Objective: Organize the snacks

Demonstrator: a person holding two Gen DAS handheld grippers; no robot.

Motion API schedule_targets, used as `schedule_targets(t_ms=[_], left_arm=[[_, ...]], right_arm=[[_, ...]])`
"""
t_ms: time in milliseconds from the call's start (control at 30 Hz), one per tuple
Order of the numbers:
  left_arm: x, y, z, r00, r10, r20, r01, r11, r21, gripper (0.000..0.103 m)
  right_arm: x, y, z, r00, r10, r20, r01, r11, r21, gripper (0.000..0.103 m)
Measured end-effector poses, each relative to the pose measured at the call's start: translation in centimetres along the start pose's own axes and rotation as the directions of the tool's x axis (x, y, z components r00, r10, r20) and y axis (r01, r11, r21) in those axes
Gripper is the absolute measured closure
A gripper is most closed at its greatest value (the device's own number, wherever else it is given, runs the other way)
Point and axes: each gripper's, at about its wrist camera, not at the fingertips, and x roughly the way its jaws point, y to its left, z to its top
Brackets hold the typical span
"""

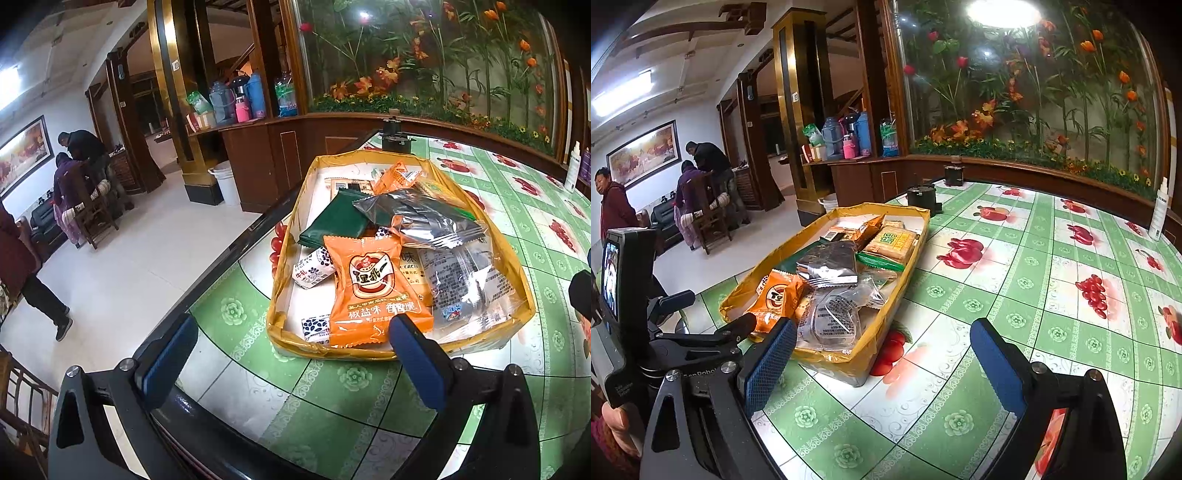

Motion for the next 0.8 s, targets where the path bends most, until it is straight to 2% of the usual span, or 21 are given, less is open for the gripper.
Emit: schedule_targets(t_ms=[800], left_arm=[[0.28,-0.11,0.09,1.0,0.007,0.007,-0.007,1.0,0.006,0.0]], right_arm=[[0.03,-0.09,-0.04,1.0,-0.001,-0.002,0.001,1.0,0.0,0.006]])
